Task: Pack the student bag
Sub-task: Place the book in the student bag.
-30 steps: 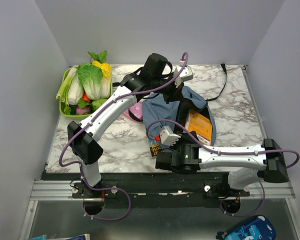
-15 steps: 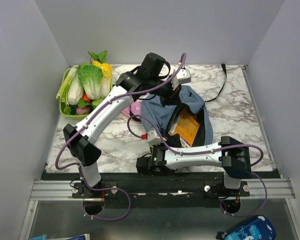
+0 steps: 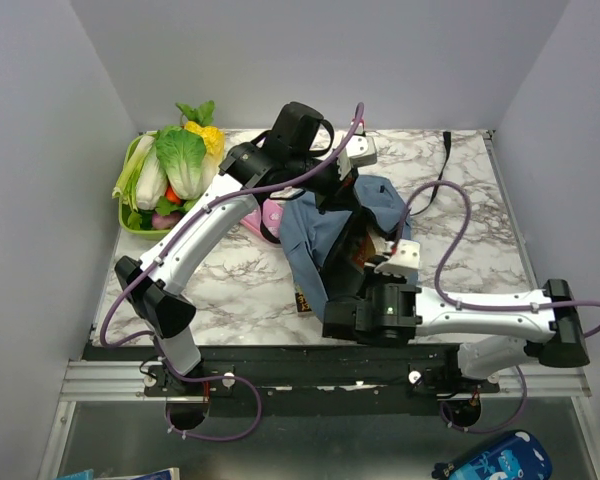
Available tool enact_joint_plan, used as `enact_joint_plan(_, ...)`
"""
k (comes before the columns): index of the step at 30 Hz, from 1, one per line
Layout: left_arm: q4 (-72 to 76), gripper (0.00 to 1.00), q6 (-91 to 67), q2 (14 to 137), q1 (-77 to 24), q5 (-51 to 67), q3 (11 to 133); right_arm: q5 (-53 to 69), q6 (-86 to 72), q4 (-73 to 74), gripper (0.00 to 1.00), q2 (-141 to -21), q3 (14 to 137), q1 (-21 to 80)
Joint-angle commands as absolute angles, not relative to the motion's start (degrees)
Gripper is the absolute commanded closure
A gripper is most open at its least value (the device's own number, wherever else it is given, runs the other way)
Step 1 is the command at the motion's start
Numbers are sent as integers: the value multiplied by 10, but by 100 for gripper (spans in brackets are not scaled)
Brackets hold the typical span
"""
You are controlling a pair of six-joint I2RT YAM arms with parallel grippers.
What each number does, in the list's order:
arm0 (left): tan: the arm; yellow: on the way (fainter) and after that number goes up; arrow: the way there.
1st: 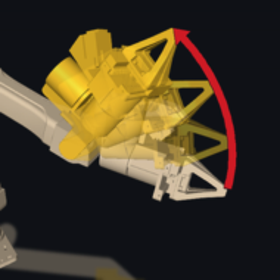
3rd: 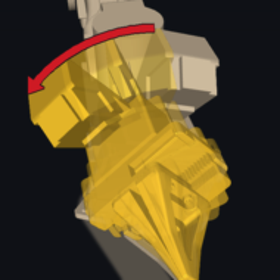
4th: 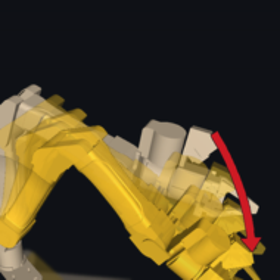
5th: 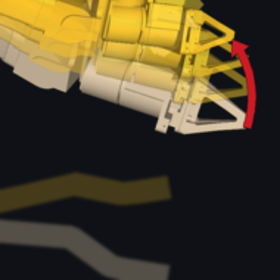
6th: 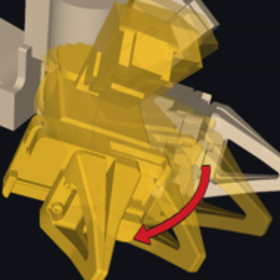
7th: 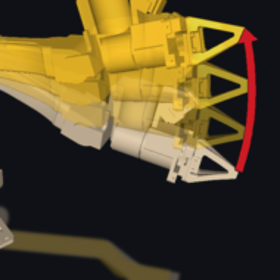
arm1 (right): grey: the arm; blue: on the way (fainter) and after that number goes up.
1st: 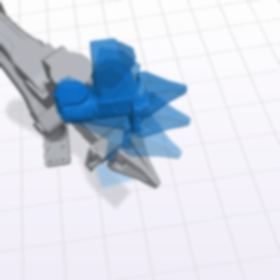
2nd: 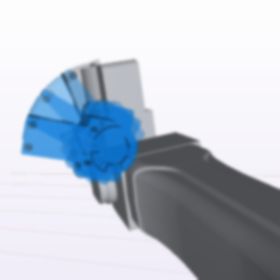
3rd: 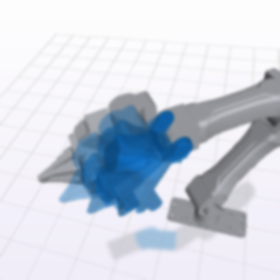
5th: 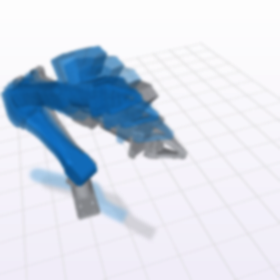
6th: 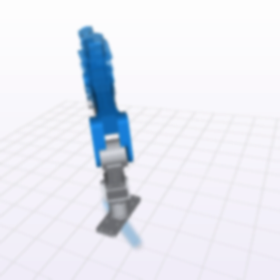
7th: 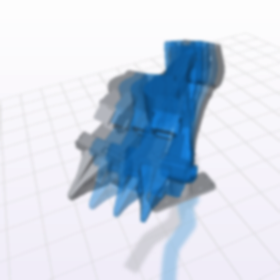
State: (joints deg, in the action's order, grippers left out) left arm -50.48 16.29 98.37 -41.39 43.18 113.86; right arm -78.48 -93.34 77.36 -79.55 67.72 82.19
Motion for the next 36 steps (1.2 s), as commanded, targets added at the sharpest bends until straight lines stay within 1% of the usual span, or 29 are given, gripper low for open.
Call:
enact_joint_plan(1, -455, 100, 137, 944, -418, 455, 1130, -804, -1161, 874, 99, -723, 628, 825)
enact_joint_plan(6, -439, 100, 127, 949, -424, 455, 1121, -782, -1315, 874, 99, -660, 563, 826)
enact_joint_plan(10, -427, 100, 117, 949, -434, 454, 1125, -773, -1437, 874, 99, -650, 523, 826)
enact_joint_plan(16, -395, 100, 88, 947, -445, 440, 1135, -772, -1468, 875, 99, -627, 560, 825)
enact_joint_plan(20, -342, 100, 68, 933, -446, 430, 1112, -780, -1538, 874, 99, -593, 553, 826)
enact_joint_plan(22, -303, 100, 57, 918, -447, 424, 1081, -777, -1538, 850, 99, -580, 546, 826)
enact_joint_plan(25, -294, 100, 45, 919, -451, 421, 1071, -775, -1528, 802, 99, -554, 527, 826)
enact_joint_plan(29, -279, 100, 47, 918, -460, 400, 1051, -772, -1537, 777, 99, -542, 512, 826)
enact_joint_plan(32, -291, 100, 56, 934, -463, 389, 1074, -780, -1522, 706, 99, -528, 484, 826)
enact_joint_plan(36, -344, 100, 82, 975, -463, 374, 1139, -783, -1428, 591, 99, -488, 454, 828)
